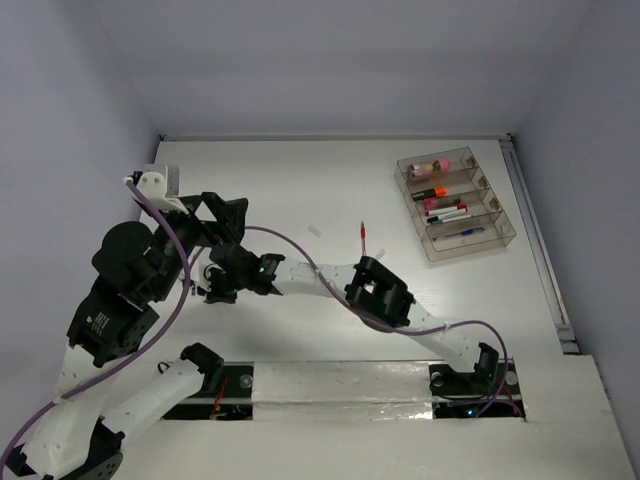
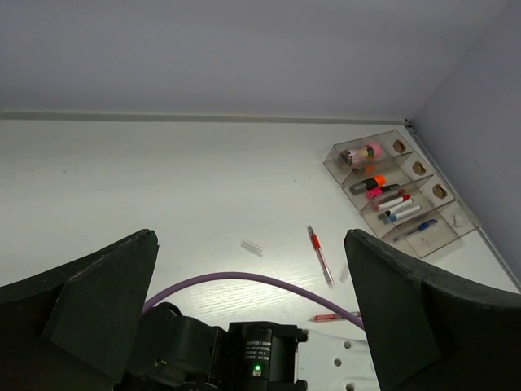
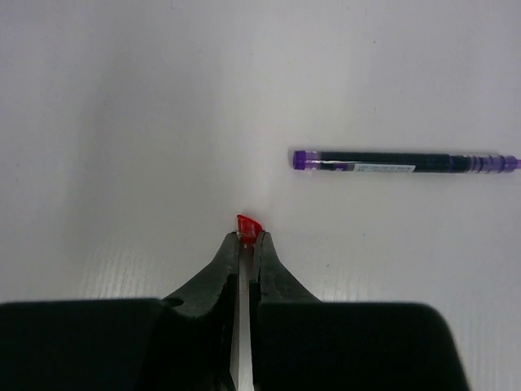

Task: Sort the stationery into containers
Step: Pick up the pen cap from the center of the board, then pick up the pen from the center of the board.

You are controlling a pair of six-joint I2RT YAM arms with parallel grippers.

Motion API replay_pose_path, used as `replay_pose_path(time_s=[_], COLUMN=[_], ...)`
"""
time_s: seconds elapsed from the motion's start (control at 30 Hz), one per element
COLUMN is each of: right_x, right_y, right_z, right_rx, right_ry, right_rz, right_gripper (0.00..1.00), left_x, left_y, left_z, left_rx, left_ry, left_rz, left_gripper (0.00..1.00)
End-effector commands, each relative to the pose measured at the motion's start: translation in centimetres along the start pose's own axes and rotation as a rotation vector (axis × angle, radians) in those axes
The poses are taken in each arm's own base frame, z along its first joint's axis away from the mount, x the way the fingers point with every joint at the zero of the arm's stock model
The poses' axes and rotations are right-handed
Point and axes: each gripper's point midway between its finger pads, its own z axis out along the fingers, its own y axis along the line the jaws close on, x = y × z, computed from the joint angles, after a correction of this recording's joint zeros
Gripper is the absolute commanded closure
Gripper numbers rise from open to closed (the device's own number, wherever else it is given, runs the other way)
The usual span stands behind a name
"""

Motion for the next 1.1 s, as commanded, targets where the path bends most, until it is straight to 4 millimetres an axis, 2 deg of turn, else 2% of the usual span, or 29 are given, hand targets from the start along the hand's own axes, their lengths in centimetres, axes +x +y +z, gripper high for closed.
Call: replay_pose_path(time_s=[0.0,0.03,0.07,0.1,0.17,0.2,0.23,0.27,0.3,0.33,0.37,0.4,0.43,0.47,0.5,0.53,0.57,0.6,0.63,0.67,0.7,0.73,0.77,0.8,0.83,1.0,1.07], right_x=[3.3,2.3,1.7,2.4,-1.6,-0.3,-0.9,-3.9,-4.5,-3.1,-5.6,-5.7,-4.1,-3.8,-4.7,-3.8,-1.9,0.0,0.6,3.2,4.8,6.7,8.2,10.5,12.5,18.5,19.6], right_y=[-1.0,-1.9,-1.9,-3.0,-4.7,-4.5,-5.1,-7.4,-7.9,-8.0,-10.1,-10.9,-11.2,-13.1,-13.8,-15.0,-15.6,-17.3,-18.2,-18.5,-19.0,-20.3,-20.5,-20.1,-20.6,-19.7,-19.6], right_z=[-0.4,-1.4,-1.8,-2.5,-4.9,-5.6,-6.7,-9.6,-10.9,-11.8,-15.3,-16.8,-17.7,-20.1,-22.4,-24.0,-24.9,-27.0,-29.0,-30.0,-31.1,-33.7,-34.7,-35.4,-37.4,-41.4,-42.4], right_rx=[0.111,0.14,0.146,0.173,0.217,0.218,0.234,0.287,0.303,0.325,0.375,0.401,0.426,0.479,0.507,0.581,0.638,0.712,0.777,0.848,0.913,1.045,1.101,1.149,1.257,1.429,1.467], right_ry=[0.098,0.074,0.055,0.031,-0.116,-0.116,-0.155,-0.269,-0.318,-0.316,-0.436,-0.471,-0.467,-0.514,-0.563,-0.57,-0.549,-0.535,-0.539,-0.493,-0.463,-0.434,-0.392,-0.315,-0.274,-0.117,-0.083], right_rz=[0.032,0.043,0.055,0.108,0.164,0.21,0.242,0.251,0.318,0.358,0.419,0.446,0.492,0.521,0.556,0.585,0.617,0.657,0.675,0.713,0.724,0.747,0.76,0.775,0.794,0.885,0.906], right_gripper=[1.0,1.0,1.0,1.0,1.0,1.0,1.0,1.0,1.0,1.0,1.0,1.0,1.0,1.0,1.0,1.0,1.0,1.0,1.0,1.0,1.0,1.0,1.0,1.0,1.0,1.0,1.0], left_x=[-0.4,-0.3,-0.2,-0.2,0.2,0.3,0.5,0.6,0.7,1.0,1.3,1.5,1.9,2.1,2.4,2.8,2.9,3.3,3.9,4.2,4.9,5.9,6.5,7.2,8.4,11.7,12.6], left_y=[-0.5,-0.5,-0.5,-0.6,-0.7,-0.9,-0.9,-1.0,-1.3,-1.5,-1.6,-2.0,-2.2,-2.3,-2.6,-2.7,-2.9,-3.3,-3.4,-3.5,-4.3,-4.5,-4.7,-5.2,-5.4,-6.8,-6.8], left_z=[0.2,0.2,0.2,0.1,0.2,0.2,0.3,0.3,0.3,0.4,0.5,0.5,0.6,0.7,0.7,0.9,0.9,0.9,1.2,1.4,1.3,1.7,1.9,1.9,2.4,3.3,3.5], left_rx=[0.024,0.025,0.028,0.035,0.04,0.05,0.056,0.061,0.079,0.089,0.098,0.12,0.13,0.14,0.157,0.164,0.175,0.198,0.209,0.21,0.263,0.275,0.289,0.322,0.337,0.431,0.439], left_ry=[-0.026,-0.028,-0.027,-0.031,-0.023,-0.021,-0.02,-0.02,-0.017,-0.012,-0.008,-0.001,0.003,0.007,0.015,0.018,0.018,0.028,0.035,0.039,0.061,0.078,0.089,0.107,0.125,0.194,0.213], left_rz=[-0.017,-0.02,-0.023,-0.026,-0.032,-0.036,-0.037,-0.04,-0.041,-0.043,-0.05,-0.053,-0.056,-0.058,-0.064,-0.07,-0.073,-0.076,-0.081,-0.085,-0.087,-0.091,-0.093,-0.099,-0.101,-0.114,-0.113], left_gripper=[0.01,0.01,0.01,0.01,0.01,0.01,0.01,0.01,0.01,0.01,0.01,0.01,0.01,0.01,0.01,0.01,0.01,0.01,0.01,0.01,0.01,0.01,0.01,0.01,0.01,0.02,0.01])
